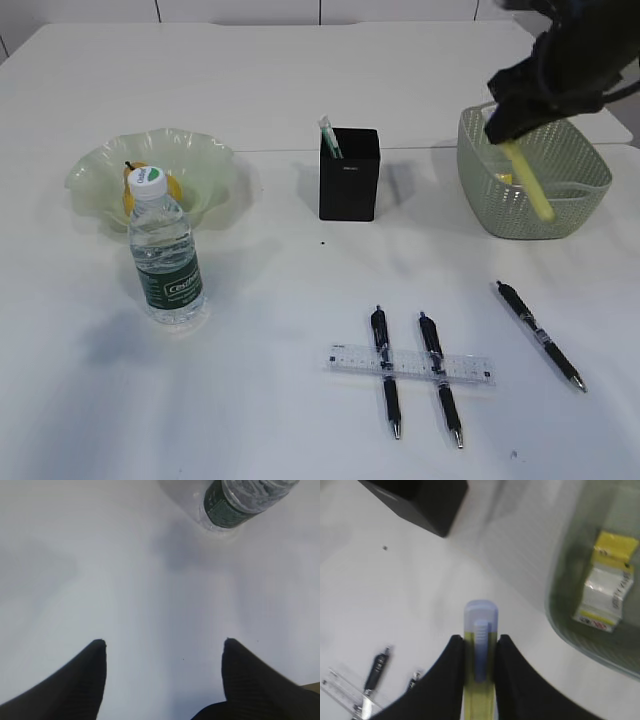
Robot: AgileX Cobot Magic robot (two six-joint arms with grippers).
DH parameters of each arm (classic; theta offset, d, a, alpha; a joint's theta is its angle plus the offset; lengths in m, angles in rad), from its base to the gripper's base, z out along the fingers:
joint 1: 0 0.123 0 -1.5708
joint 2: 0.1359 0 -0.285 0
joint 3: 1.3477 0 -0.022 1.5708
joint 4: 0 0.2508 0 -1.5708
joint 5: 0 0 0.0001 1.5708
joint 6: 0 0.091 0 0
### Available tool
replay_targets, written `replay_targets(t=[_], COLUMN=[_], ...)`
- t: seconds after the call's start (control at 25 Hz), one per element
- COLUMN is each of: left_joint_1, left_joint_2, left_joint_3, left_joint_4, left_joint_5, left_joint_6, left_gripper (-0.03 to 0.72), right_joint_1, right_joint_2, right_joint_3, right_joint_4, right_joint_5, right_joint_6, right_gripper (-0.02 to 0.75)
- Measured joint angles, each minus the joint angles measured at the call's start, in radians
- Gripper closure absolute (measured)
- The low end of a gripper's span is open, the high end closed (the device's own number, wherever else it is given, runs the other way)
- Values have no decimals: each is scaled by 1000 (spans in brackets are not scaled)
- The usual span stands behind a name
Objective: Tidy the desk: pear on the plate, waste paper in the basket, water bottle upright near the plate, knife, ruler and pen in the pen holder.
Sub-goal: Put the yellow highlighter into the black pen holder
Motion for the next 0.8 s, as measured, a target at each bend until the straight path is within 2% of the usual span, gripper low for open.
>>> replay_targets(t=[0.16, 0.48, 0.8], left_joint_1=[0, 0, 0], left_joint_2=[0, 0, 0], left_joint_3=[0, 0, 0], left_joint_4=[0, 0, 0], left_joint_5=[13, 21, 21], left_joint_6=[0, 0, 0], left_gripper=[178, 178, 178], right_joint_1=[52, 151, 169], right_joint_2=[0, 7, 92], right_joint_3=[-18, -18, -19], right_joint_4=[99, 267, 472], right_joint_5=[-84, -412, -611], right_joint_6=[-74, -234, -374], right_gripper=[615, 615, 615])
